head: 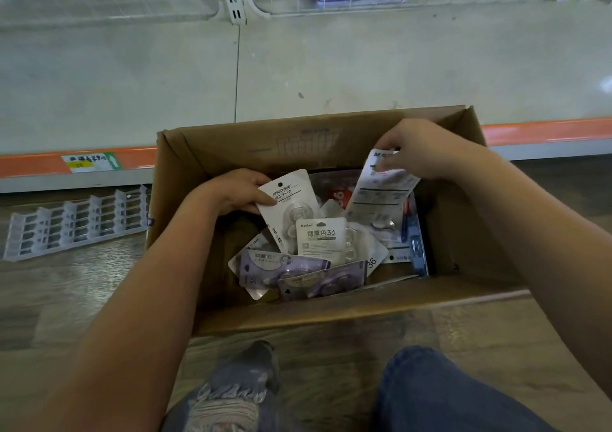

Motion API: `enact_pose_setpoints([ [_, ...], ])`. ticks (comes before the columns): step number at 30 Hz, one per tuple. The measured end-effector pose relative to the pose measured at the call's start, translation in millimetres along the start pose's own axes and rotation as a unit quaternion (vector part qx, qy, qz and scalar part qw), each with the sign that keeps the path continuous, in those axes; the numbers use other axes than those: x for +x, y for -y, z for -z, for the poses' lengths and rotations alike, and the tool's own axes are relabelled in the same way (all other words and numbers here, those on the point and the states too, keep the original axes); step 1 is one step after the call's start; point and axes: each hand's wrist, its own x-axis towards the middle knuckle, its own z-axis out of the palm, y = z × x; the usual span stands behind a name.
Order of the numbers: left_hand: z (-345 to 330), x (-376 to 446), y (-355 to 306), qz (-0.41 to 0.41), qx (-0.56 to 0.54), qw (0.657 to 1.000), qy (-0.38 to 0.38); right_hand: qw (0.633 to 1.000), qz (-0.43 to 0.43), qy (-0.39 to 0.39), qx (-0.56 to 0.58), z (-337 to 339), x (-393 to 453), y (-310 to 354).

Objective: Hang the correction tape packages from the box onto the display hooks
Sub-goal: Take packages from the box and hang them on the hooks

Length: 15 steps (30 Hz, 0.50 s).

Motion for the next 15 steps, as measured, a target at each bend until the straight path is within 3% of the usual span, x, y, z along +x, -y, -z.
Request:
enact_pose_setpoints([
  [4,-6.2,1.9,0.8,0.019,-0.07,0.997,0.002,0.999,0.032,0.043,-0.012,0.5,-4.3,13.2],
  [8,-18.8,5.2,11.9,0.06,-0.091,0.994,0.019,0.991,-0.003,0.134,-0.004,-31.1,19.1,8.3],
  [15,-31.5,14.8,30.1,0.097,-0.122,0.988,0.011,0.984,-0.118,0.107,0.084,-85.0,43.3,-17.2],
])
